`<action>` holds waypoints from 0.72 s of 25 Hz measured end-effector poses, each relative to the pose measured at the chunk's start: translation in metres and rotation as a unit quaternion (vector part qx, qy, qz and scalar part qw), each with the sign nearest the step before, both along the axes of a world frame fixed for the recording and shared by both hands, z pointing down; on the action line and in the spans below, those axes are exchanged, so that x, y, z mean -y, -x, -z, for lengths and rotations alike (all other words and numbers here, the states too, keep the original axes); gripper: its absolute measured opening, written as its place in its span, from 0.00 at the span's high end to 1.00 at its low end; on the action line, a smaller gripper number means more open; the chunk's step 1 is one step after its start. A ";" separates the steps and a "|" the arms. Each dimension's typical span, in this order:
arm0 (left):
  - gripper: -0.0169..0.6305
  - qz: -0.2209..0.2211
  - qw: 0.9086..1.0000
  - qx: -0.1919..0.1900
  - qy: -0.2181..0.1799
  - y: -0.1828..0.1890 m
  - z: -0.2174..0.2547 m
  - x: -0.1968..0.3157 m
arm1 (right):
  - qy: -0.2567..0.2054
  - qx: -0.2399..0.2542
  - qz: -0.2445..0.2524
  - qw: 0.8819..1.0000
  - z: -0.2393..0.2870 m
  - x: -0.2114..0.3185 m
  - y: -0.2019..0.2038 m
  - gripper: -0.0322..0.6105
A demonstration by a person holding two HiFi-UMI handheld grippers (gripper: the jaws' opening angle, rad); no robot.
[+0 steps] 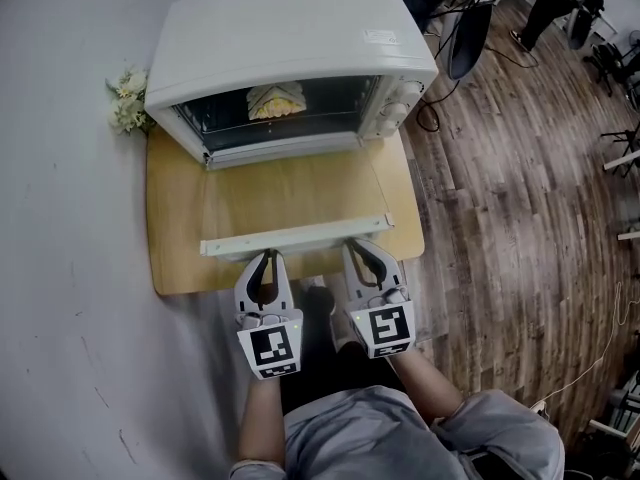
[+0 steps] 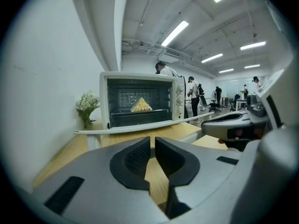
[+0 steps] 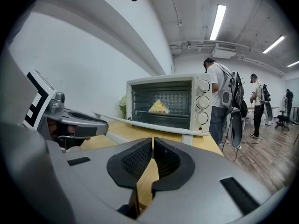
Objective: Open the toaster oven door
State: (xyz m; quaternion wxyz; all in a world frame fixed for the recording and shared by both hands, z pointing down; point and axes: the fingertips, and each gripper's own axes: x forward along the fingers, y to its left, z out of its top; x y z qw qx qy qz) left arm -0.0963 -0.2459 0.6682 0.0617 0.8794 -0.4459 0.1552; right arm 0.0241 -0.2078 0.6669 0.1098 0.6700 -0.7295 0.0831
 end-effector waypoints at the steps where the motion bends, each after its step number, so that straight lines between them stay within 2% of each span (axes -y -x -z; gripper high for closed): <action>1: 0.93 -0.001 1.000 0.002 0.005 0.000 -0.005 0.000 | 0.005 0.001 -0.003 1.000 -0.005 0.000 0.000 0.93; 9: 0.94 0.005 1.000 0.005 0.027 0.001 -0.035 -0.002 | 0.035 -0.011 -0.023 0.999 -0.034 0.004 -0.001 0.93; 18: 0.94 0.021 0.999 0.001 0.037 0.003 -0.052 0.000 | 0.091 0.012 -0.033 0.995 -0.054 0.006 -0.002 0.93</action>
